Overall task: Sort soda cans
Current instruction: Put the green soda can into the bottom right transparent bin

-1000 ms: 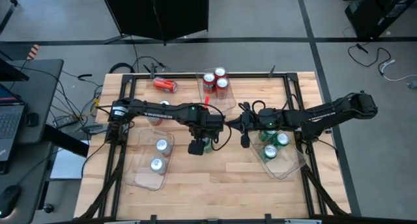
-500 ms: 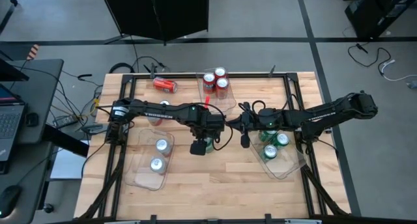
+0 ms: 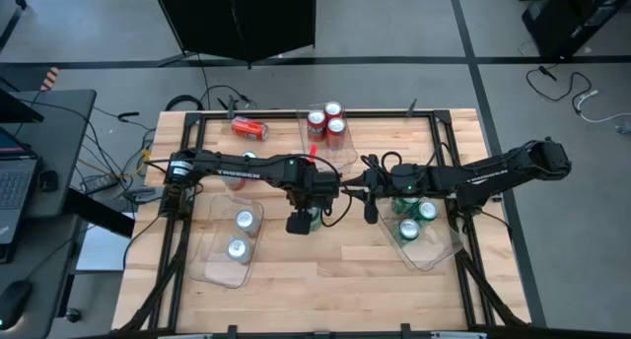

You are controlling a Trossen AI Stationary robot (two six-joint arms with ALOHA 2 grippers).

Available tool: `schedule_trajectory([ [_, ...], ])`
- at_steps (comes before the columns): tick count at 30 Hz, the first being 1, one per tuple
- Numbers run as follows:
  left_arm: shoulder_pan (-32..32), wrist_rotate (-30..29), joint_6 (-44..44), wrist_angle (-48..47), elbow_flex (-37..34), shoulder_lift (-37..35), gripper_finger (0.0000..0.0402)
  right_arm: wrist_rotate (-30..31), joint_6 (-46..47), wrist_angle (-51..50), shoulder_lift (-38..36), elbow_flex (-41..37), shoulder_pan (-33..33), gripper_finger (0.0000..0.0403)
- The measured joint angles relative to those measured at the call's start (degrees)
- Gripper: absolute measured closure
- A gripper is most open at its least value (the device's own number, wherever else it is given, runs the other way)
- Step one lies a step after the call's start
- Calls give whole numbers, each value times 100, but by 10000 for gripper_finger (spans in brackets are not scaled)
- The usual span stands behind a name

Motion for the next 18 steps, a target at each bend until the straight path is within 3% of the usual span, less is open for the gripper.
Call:
schedule_trajectory([
  [7, -63, -7, 7, -117, 208, -8, 146, 0, 0, 2, 0, 1, 0, 262],
  [18, -62, -21, 26, 280, -296, -19, 146, 0, 0, 0, 0, 2, 0, 211],
])
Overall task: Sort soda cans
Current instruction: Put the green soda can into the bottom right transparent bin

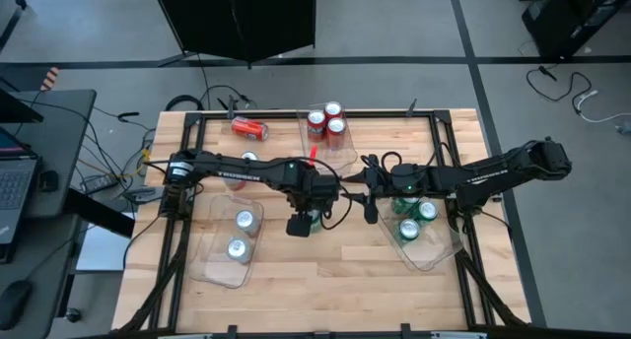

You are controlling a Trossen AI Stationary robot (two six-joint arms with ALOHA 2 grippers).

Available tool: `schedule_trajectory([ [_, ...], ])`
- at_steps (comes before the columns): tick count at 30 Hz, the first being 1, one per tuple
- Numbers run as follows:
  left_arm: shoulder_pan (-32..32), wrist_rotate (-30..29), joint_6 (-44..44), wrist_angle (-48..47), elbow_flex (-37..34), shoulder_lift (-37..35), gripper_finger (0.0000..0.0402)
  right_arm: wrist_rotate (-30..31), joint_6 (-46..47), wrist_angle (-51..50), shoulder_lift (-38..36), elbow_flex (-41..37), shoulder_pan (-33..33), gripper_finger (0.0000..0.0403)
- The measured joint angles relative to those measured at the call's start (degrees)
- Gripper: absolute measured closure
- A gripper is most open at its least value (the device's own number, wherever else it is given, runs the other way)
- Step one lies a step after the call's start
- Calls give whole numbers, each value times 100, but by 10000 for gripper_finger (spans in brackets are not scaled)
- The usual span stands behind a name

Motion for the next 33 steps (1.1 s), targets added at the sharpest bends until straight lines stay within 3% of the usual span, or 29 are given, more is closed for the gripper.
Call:
schedule_trajectory([
  [23, 2, 304, -383, -150, 102, 0, 145, -2, 2, -24, 0, 0, 0, 146],
  [33, 0, 797, -286, 30, 72, -11, 70, -4, 0, -36, 0, -1, 0, 146],
])
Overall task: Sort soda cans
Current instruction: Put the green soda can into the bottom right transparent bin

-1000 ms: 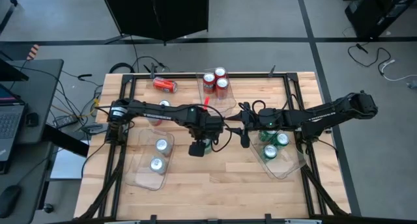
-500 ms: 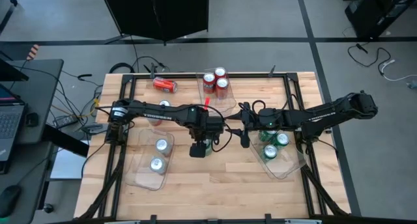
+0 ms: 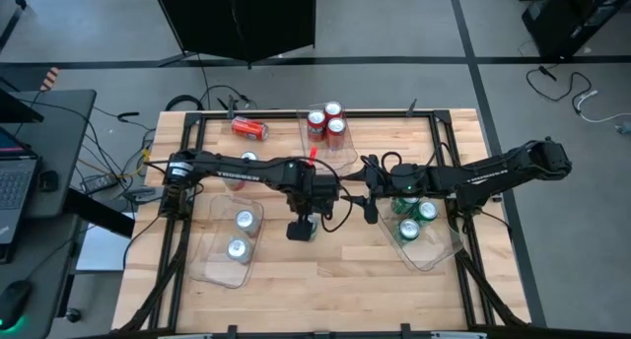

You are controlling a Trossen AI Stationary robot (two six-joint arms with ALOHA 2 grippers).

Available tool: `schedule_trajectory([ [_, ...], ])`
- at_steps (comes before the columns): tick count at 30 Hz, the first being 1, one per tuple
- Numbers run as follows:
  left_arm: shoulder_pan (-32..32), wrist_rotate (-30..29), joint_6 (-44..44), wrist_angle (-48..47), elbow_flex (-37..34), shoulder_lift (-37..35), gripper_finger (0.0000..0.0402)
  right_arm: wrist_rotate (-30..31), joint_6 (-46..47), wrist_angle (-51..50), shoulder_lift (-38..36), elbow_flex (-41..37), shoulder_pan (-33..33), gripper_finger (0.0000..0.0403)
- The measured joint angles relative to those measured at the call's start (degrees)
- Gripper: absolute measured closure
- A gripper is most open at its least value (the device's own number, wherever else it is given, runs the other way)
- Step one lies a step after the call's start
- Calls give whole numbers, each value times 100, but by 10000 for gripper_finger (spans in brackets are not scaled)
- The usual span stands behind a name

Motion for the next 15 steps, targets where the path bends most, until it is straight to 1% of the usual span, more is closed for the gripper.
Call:
schedule_trajectory([
  [2, 2, 13, 2, -9, -5, 0, 52, 0, 0, -3, 0, 1, 0, 146],
  [5, -1, -67, 22, -47, -5, 0, 36, -3, 0, -3, 0, 1, 0, 143],
  [8, 0, -227, 232, -365, 67, 0, 34, -56, 0, 21, 0, 1, 0, 141],
  [11, 2, -580, 251, -694, 190, -51, 36, -196, 0, 133, 0, 1, 0, 138],
  [13, 2, -685, 165, -624, 137, -212, 37, -201, -8, 156, 0, 3, 30, 137],
  [15, -3, -735, 150, -283, -6, -454, 38, -201, -131, 163, 0, 3, 79, 139],
])
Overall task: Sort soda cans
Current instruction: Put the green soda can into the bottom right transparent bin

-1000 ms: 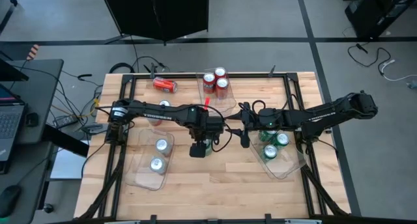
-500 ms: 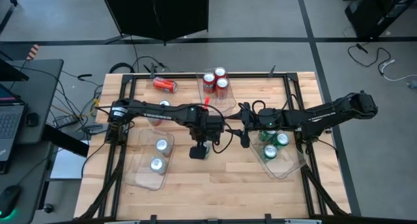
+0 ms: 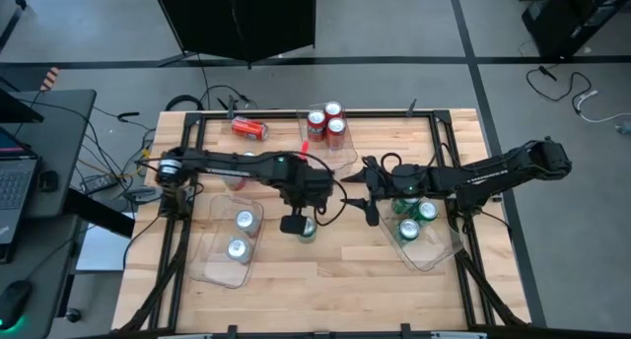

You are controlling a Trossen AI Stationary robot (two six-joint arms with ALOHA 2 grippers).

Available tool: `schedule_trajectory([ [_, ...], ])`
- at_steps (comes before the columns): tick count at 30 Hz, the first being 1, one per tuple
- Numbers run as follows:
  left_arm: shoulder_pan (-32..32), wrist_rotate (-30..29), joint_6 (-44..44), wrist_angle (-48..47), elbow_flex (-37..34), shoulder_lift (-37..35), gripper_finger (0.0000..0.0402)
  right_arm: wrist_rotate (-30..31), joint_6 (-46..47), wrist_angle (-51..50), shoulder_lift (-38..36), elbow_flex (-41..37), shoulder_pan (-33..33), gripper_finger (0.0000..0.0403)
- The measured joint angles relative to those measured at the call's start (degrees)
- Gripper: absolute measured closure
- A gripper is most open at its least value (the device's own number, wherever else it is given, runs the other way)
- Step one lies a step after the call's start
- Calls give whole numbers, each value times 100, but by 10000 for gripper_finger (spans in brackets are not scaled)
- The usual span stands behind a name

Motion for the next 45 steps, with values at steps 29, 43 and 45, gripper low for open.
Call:
schedule_trajectory([
  [29, -171, -104, -465, 7130, -6910, -4689, 39, 28, 241, 384, 2787, 1815, 619, 60],
  [43, -273, -114, -148, 7803, -7316, -4932, 39, 16, 516, -600, 3683, 2785, 716, 38],
  [45, -268, -126, -148, 7804, -7314, -4932, 39, 24, 690, -635, 3676, 2779, 691, 61],
])
